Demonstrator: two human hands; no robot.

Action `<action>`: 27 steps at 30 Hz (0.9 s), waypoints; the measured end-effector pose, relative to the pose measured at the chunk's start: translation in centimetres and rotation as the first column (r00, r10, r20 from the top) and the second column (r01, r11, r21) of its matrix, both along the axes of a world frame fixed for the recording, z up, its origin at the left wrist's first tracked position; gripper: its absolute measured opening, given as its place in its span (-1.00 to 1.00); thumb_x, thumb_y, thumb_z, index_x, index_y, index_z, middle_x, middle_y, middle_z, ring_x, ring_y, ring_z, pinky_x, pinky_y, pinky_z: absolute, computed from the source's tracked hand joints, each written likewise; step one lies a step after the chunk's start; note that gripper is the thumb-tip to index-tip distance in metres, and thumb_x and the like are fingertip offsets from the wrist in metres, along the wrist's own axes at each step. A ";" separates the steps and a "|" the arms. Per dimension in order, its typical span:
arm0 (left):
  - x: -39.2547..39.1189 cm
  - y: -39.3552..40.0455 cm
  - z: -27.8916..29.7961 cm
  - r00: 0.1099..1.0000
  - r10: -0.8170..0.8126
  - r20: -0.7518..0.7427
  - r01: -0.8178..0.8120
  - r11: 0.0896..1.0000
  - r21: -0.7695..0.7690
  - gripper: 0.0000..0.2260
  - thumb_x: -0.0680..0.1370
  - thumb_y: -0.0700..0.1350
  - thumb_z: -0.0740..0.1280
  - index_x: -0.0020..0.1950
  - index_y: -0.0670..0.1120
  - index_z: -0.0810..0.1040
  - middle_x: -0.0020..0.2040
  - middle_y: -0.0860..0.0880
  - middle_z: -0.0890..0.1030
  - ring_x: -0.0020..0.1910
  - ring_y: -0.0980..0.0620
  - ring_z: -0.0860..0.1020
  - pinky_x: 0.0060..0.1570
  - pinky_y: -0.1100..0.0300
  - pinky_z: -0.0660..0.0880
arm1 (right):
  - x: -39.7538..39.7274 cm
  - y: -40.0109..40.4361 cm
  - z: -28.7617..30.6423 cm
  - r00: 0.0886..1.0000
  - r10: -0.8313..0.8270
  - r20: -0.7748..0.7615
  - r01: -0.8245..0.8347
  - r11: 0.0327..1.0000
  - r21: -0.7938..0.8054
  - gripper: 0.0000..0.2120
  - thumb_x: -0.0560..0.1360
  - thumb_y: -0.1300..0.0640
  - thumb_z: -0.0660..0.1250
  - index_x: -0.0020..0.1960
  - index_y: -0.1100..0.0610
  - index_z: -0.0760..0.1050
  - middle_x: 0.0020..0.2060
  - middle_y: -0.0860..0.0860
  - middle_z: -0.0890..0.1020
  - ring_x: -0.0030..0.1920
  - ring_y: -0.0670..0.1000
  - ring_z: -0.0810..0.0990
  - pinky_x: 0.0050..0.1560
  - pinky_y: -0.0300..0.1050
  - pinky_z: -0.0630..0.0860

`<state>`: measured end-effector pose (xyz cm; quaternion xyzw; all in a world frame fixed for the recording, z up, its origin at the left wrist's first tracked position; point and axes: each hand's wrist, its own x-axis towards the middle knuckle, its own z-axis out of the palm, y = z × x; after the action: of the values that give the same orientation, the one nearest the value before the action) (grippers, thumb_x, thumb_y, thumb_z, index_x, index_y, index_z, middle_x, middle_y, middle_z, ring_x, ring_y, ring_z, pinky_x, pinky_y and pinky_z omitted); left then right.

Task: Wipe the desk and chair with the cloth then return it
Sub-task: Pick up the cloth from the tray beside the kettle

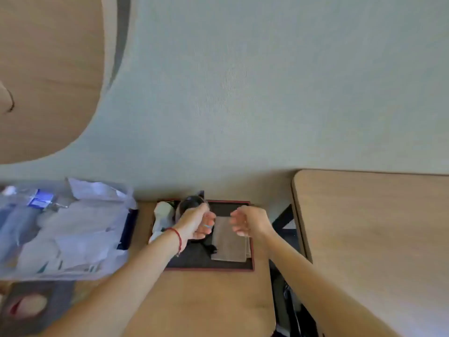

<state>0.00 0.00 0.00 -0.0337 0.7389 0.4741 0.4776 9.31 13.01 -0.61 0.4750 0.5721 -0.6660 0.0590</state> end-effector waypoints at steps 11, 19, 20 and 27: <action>2.2 0.3 -24.6 0.476 -0.756 -0.448 0.609 0.652 -0.452 -0.63 0.47 -0.24 0.27 0.26 -0.03 0.46 0.25 -0.03 0.43 0.15 -0.07 0.50 0.08 0.01 0.48 | 1.4 -0.9 -23.6 0.988 0.073 0.133 -0.104 0.965 0.239 -0.82 0.56 0.28 0.23 0.08 0.25 0.57 0.04 0.18 0.66 0.00 0.09 0.63 -0.02 -0.11 0.56; 2.2 2.5 -27.6 0.148 -0.927 -0.345 0.555 0.366 -0.747 -0.73 0.53 -0.30 0.21 0.20 -0.10 0.39 0.30 -0.12 0.33 0.09 -0.10 0.52 -0.05 0.02 0.50 | -0.3 3.0 -26.5 0.788 0.456 0.413 -0.615 0.554 0.562 -0.54 0.49 0.43 0.19 0.37 0.26 0.31 0.35 0.20 0.38 0.31 0.17 0.36 0.30 -0.01 0.40; 2.0 2.7 -27.5 0.129 -0.930 -0.344 0.548 0.356 -0.757 -0.77 0.54 -0.28 0.21 0.18 -0.11 0.40 0.30 -0.13 0.33 0.08 -0.10 0.52 -0.06 0.02 0.50 | -0.8 3.4 -26.5 0.754 0.475 0.453 -0.654 0.480 0.585 -0.50 0.48 0.45 0.19 0.40 0.25 0.26 0.40 0.18 0.32 0.36 0.17 0.30 0.33 0.01 0.38; 0.6 2.2 -27.0 0.156 -0.917 -0.367 0.566 0.388 -0.728 -0.81 0.49 -0.10 0.32 0.06 -0.08 0.43 0.18 -0.07 0.39 -0.01 -0.08 0.57 -0.13 0.05 0.50 | -3.4 4.4 -27.5 0.613 0.470 0.636 -0.765 0.148 0.627 -0.33 0.45 0.40 0.26 0.48 0.19 0.07 0.50 0.22 0.13 0.48 0.21 0.13 0.49 0.04 0.16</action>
<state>0.58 2.18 -27.02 0.4389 0.8515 -0.0446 0.2835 5.90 17.39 -28.15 0.2428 0.9493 -0.1129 0.1648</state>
